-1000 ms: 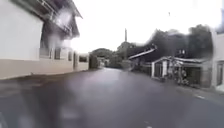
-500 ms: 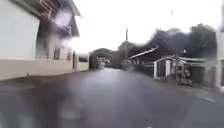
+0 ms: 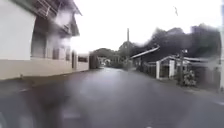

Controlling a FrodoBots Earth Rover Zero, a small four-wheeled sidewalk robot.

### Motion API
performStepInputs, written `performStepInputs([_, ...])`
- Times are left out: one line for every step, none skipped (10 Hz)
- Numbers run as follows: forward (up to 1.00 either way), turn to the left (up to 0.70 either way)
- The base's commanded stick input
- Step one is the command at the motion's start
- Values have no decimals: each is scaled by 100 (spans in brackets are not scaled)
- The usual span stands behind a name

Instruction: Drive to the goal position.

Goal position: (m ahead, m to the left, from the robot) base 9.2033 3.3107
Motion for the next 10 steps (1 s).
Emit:
performStepInputs([70, 0])
performStepInputs([70, 0])
performStepInputs([70, 0])
performStepInputs([70, 0])
performStepInputs([70, 0])
performStepInputs([70, 0])
performStepInputs([70, 0])
performStepInputs([70, 0])
performStepInputs([70, 0])
performStepInputs([70, 0])
